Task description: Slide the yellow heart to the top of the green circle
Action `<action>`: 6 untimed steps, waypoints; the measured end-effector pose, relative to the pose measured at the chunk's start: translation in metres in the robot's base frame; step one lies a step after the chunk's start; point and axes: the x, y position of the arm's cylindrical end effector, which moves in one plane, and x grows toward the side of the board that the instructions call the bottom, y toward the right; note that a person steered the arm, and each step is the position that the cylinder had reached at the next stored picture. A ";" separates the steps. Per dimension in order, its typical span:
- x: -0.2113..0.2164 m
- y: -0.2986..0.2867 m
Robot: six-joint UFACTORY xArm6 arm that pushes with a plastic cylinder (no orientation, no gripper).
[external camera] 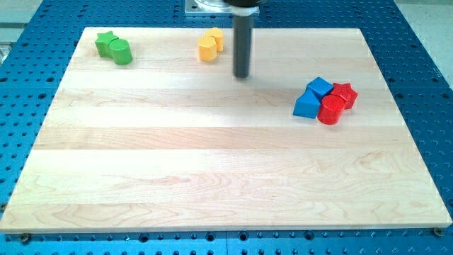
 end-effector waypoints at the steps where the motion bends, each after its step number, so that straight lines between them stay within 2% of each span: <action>1: -0.053 0.011; 2: -0.084 -0.014; 4: -0.083 -0.171; 5: -0.080 -0.229; 6: -0.070 -0.218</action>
